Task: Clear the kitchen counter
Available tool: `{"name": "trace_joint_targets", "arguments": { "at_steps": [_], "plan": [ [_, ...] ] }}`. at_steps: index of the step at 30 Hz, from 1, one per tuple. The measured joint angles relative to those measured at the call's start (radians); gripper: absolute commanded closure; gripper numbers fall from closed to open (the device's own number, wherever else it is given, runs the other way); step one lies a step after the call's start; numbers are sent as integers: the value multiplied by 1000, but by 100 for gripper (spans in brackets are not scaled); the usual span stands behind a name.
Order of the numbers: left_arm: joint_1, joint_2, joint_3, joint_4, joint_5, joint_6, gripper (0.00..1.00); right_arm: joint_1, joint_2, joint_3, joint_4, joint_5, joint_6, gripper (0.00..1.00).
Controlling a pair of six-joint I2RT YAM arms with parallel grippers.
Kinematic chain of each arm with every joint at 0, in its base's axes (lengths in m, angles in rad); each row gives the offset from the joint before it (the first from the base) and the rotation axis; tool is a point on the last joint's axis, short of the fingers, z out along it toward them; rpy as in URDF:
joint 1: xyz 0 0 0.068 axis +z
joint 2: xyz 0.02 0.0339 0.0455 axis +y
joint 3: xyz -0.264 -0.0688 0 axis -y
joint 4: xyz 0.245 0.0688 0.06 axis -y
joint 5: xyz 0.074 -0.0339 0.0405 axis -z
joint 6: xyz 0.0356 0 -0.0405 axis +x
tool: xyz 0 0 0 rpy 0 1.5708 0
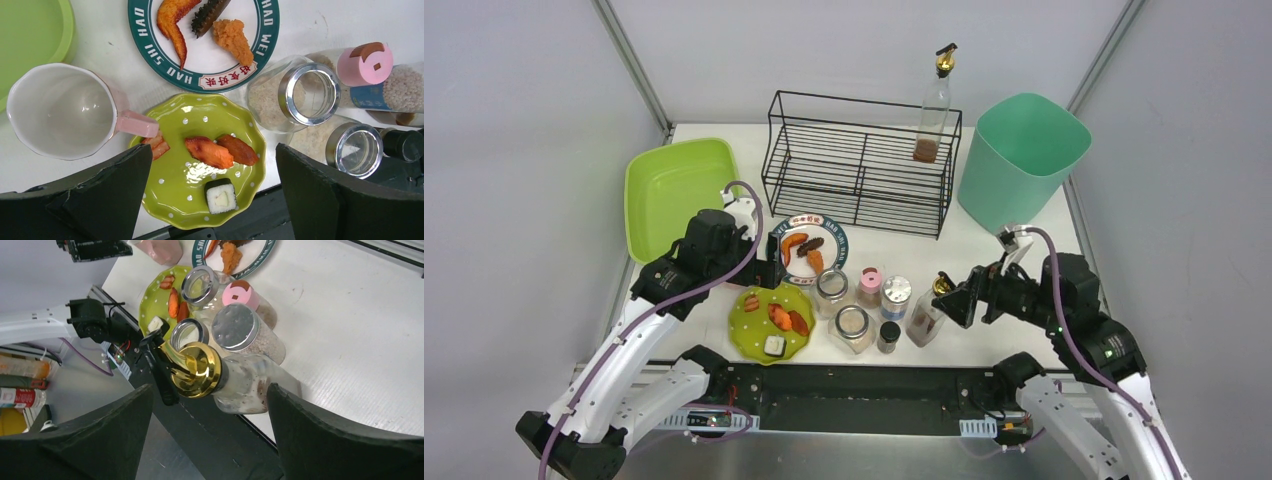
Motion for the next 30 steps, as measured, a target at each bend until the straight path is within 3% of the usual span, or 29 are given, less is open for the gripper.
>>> {"name": "trace_joint_targets", "arguments": {
  "at_steps": [5, 12, 16, 22, 30],
  "plan": [
    [0, 0, 0, 0, 0, 0, 0, 158, 28, 0, 17, 101, -3, 15],
    [0, 0, 0, 0, 0, 0, 0, 473, 91, 0, 68, 404, -21, 19],
    [0, 0, 0, 0, 1, 0, 0, 577, 130, 0, 85, 555, -37, 21],
    [0, 0, 0, 0, 1, 0, 0, 626, 158, 0, 118, 711, -63, 28],
    [0, 0, 0, 0, 2, 0, 0, 640, 158, -4, 151, 777, -74, 36]
  ]
}}
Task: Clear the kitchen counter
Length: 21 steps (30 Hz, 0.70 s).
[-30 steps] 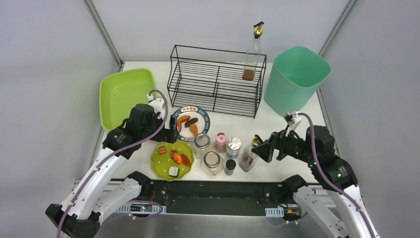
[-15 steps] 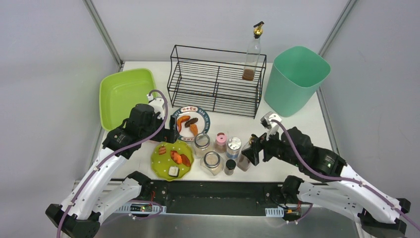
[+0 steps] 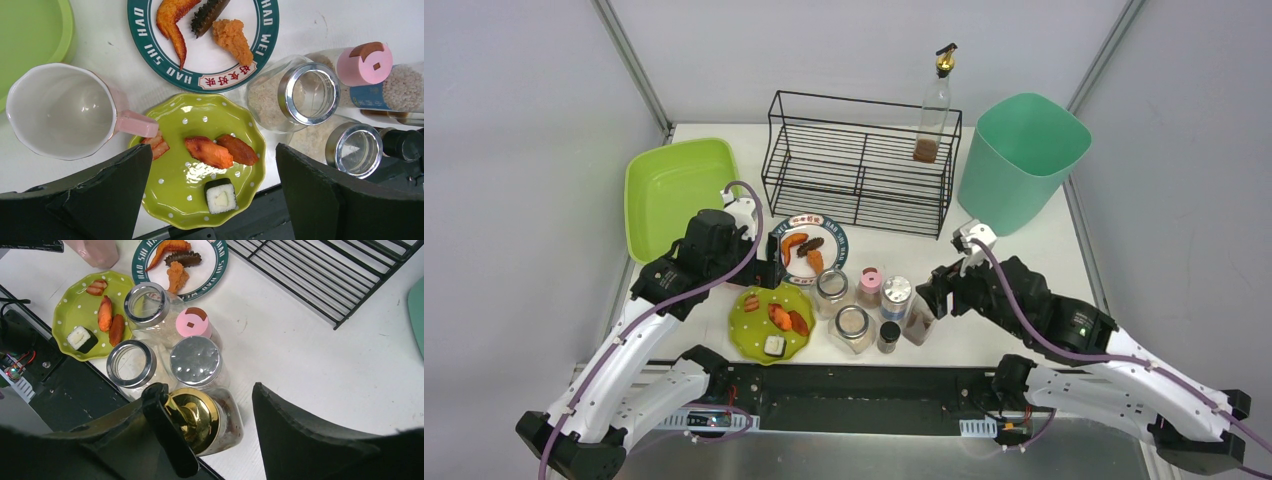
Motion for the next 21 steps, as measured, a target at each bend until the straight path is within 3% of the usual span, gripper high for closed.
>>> {"name": "trace_joint_targets", "arguments": {
  "at_steps": [7, 21],
  "plan": [
    [0, 0, 0, 0, 0, 0, 0, 25, 0, -31, 5, 14, 2, 44],
    [0, 0, 0, 0, 0, 0, 0, 71, 4, -39, 11, 113, 0, 96]
  ]
}}
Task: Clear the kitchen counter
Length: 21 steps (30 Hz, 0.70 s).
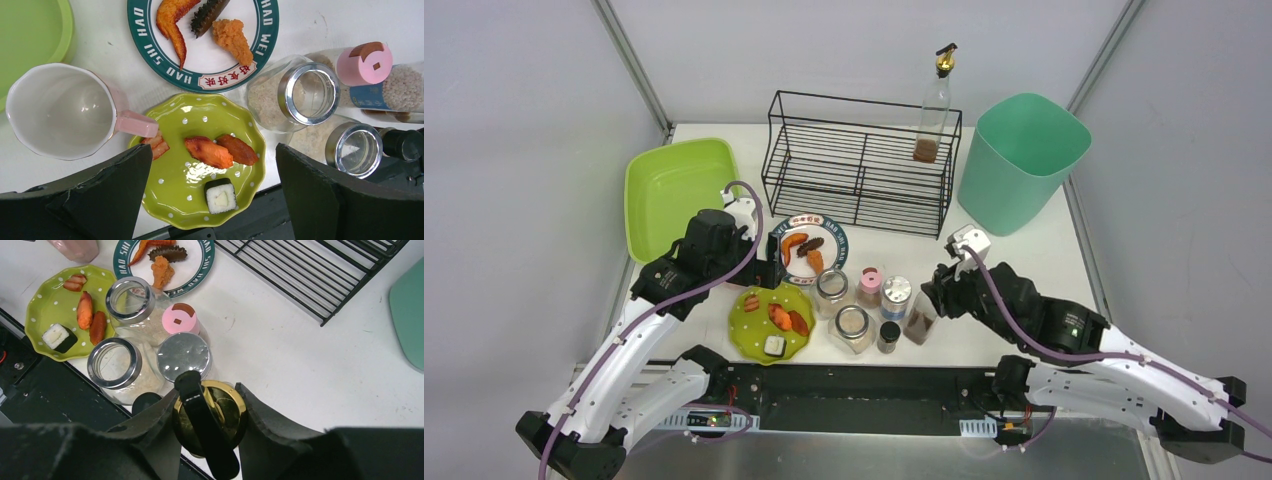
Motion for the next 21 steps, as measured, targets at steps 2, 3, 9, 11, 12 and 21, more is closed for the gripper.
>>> {"name": "trace_joint_targets", "arguments": {
  "at_steps": [2, 3, 9, 11, 12, 21],
  "plan": [
    [0, 0, 0, 0, 0, 0, 0, 4, 6, 5, -4, 17, -1, 100],
    [0, 0, 0, 0, 0, 0, 0, 6, 9, 11, -11, 29, -1, 100],
    [0, 4, 0, 0, 0, 0, 0, 7, 65, 108, -106, 116, -36, 100],
    [0, 5, 0, 0, 1, 0, 0, 6, 94, 175, -135, 151, -52, 100],
    [0, 6, 0, 0, 1, 0, 0, 6, 107, 203, -140, 165, -58, 100],
    [0, 6, 0, 0, 1, 0, 0, 6, 275, 502, -153, 334, -124, 100]
  ]
}}
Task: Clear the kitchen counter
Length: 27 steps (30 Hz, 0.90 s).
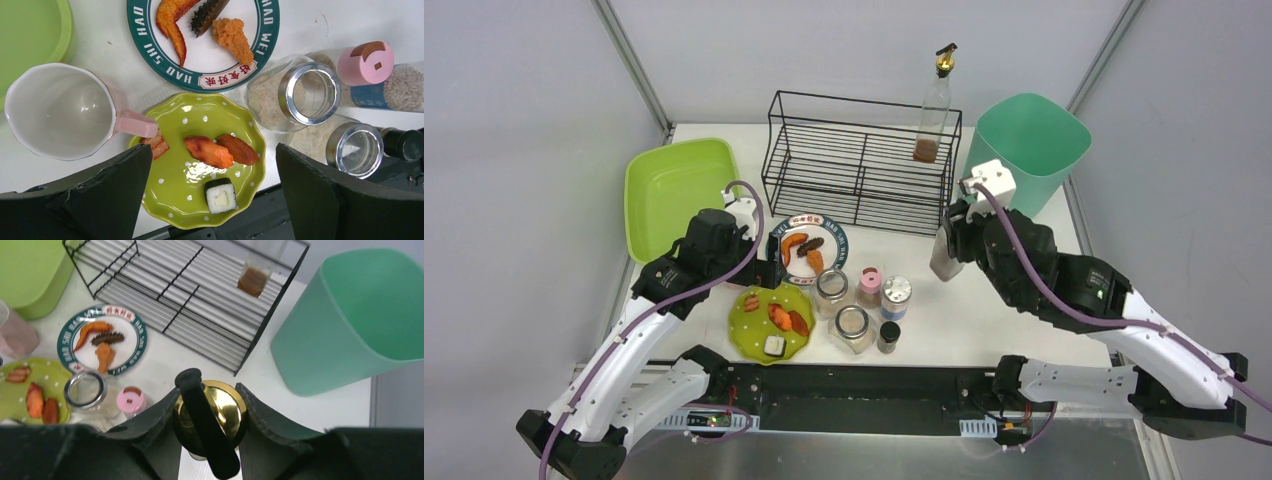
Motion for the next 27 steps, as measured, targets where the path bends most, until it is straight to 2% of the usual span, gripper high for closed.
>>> {"name": "trace_joint_targets", "arguments": {
  "at_steps": [4, 9, 16, 27],
  "plan": [
    [0, 0, 0, 0, 0, 0, 0, -1, 77, 117, 29, 67, -65, 100],
    [0, 0, 0, 0, 0, 0, 0, -48, 175, 233, 115, 73, -130, 100],
    [0, 0, 0, 0, 0, 0, 0, -173, 361, 438, 194, -12, -150, 100],
    [0, 0, 0, 0, -1, 0, 0, -336, 614, 661, 314, -167, -129, 100]
  ]
}}
